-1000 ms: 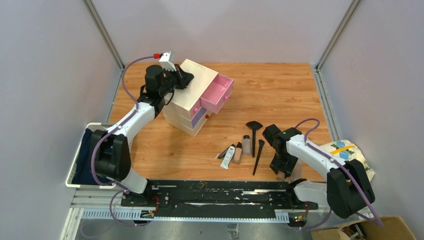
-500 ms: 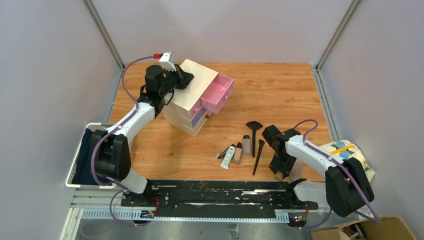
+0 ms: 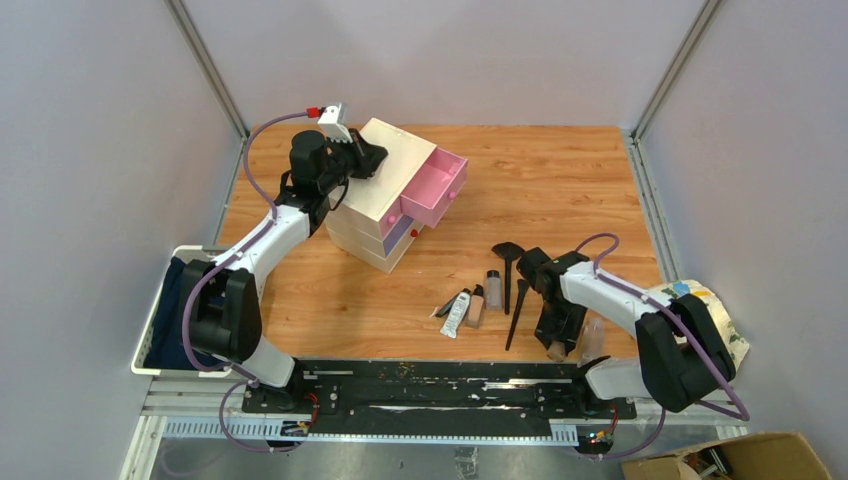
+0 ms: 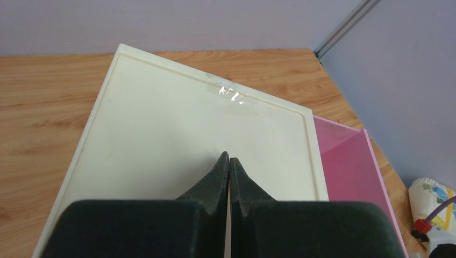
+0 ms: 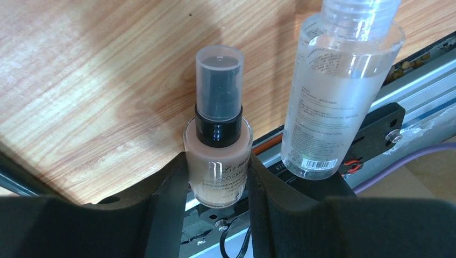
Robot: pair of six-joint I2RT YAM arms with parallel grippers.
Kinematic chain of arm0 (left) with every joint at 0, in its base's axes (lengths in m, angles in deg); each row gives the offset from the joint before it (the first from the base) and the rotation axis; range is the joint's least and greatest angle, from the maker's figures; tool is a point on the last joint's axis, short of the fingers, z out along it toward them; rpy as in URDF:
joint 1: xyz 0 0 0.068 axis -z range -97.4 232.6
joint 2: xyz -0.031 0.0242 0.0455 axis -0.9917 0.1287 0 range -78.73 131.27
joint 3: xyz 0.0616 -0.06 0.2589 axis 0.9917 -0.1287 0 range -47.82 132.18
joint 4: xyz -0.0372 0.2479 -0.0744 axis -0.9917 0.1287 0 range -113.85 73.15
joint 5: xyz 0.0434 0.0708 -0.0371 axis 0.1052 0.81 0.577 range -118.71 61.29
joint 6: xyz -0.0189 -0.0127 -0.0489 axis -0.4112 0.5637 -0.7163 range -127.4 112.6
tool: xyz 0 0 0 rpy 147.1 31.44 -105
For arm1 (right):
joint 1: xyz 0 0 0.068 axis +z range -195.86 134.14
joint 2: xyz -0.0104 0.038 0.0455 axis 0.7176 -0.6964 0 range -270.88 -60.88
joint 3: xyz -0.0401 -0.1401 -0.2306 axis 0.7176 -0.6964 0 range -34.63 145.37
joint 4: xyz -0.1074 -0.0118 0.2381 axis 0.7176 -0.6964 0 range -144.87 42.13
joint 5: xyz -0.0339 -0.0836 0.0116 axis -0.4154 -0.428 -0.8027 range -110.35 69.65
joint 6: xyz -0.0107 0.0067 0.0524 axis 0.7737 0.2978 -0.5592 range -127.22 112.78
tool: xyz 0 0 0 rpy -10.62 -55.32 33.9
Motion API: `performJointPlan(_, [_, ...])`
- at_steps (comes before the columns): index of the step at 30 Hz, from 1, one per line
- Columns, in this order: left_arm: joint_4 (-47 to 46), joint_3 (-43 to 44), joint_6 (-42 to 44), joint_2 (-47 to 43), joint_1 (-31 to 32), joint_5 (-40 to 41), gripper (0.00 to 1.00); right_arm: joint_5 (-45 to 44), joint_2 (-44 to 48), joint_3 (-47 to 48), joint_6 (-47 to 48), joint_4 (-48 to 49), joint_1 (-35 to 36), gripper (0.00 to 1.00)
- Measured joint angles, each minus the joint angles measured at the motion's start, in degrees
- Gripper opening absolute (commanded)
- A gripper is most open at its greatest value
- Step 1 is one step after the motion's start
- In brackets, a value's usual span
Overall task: Organize the makeup
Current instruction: Pick up the makeup from the corner of the board.
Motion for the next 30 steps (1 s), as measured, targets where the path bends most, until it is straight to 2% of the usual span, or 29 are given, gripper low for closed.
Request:
performJointPlan(2, [-0.02, -0.02, 0.0, -0.09, 0.0, 0.13, 0.0, 0.09, 0.0, -0.37, 0.55, 0.37, 0.2, 0.01])
performJointPlan(3, [-0.02, -0.02, 0.0, -0.09, 0.0, 0.2, 0.0, 0.11, -0.02, -0.48, 0.83, 0.55, 0.28, 0.0])
performJointPlan(12, [-0.11, -0.66, 0.0, -0.76, 0.11, 0.7, 0.0, 0.61, 1.22, -0.42, 3.15, 2.08, 1.81, 0.0])
performJointPlan(21, [1.03, -0.63, 0.26, -1.03, 0.24, 2.01, 0.0, 5.25, 5.66, 0.7, 4.66, 15.06, 2.29, 0.0])
performJointPlan(30, [2.78, -0.26, 0.9, -1.53, 0.44, 3.04, 0.0, 6.1, 5.92, 1.53, 6.23, 18.23, 2.29, 0.0])
